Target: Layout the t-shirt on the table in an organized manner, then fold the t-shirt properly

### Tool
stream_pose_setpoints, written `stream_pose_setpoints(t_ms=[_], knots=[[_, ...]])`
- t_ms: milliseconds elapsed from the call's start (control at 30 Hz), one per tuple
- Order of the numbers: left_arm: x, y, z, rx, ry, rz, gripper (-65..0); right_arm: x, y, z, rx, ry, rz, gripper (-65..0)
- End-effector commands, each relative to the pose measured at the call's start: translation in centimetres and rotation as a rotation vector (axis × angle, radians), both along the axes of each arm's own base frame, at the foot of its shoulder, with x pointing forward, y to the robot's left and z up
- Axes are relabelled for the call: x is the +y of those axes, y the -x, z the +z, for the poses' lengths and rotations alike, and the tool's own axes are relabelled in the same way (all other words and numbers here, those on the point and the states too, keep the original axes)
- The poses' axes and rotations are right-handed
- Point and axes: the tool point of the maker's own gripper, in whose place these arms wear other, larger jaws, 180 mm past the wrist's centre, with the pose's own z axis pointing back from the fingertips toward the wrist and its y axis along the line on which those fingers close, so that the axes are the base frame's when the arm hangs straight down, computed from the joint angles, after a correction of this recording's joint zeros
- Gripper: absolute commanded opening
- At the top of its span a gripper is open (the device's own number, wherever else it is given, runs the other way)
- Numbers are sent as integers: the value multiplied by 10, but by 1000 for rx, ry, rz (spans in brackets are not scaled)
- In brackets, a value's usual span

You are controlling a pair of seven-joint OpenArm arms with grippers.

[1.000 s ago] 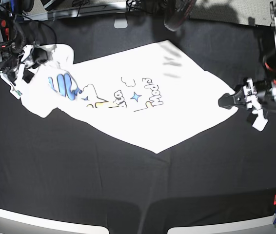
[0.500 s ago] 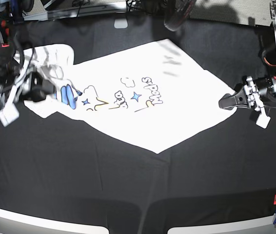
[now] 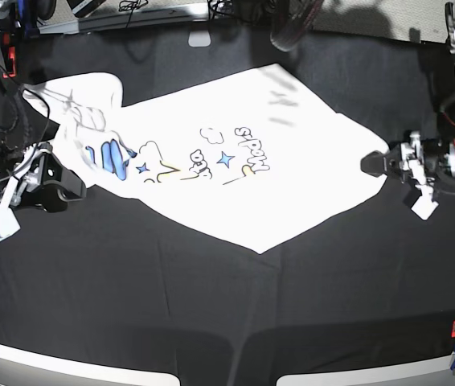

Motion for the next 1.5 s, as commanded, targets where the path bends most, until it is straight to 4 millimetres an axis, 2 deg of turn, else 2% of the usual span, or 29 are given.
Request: stream_pose_setpoints(t_ms=[0, 200, 267, 400, 533, 600, 667, 900, 967, 1133, 1200, 1300, 1367, 1467], knots=[[25, -12, 12, -20, -61, 17, -428, -2, -6, 17, -53, 1, 10, -345], [50, -45, 49, -116, -112, 39, -428, -3, -6, 16, -52, 4, 9, -344], [51, -53, 58, -143, -118, 33, -428, -3, -6, 16, -50, 5, 10, -344], [49, -58, 64, -169, -119, 32, -428, -3, -5, 14, -41, 11, 12, -344], [44, -84, 77, -289, -78, 126, -428, -3, -5, 15, -43, 11, 12, -344], [29, -94, 84, -344, -48, 125, -428, -5, -6, 14, -42, 24, 8, -344], [5, -101, 90, -380, -13, 97, -428, -9, -8, 11, -49, 55, -9, -345], [-100, -130, 126, -500, 150, -9, -428, -31, -27, 12, -160, 169, -98, -345], [-127, -135, 137, -518, 204, -26, -428, -43, -35, 13, -166, 210, -151, -345], [-174, -139, 154, -540, 295, -63, -428, -69, -57, 16, -151, 182, -274, -345], [-186, -137, 155, -535, 315, -76, -428, -82, -63, 5, -107, 152, -320, -345], [-197, -133, 147, -522, 292, -104, -428, -105, -65, -24, 11, 108, -393, -345], [-200, -131, 140, -513, 256, -125, -428, -117, -59, -48, 114, 86, -423, -345], [-198, -130, 135, -506, 226, -136, -428, -123, -37, -85, 274, 81, -391, -345]])
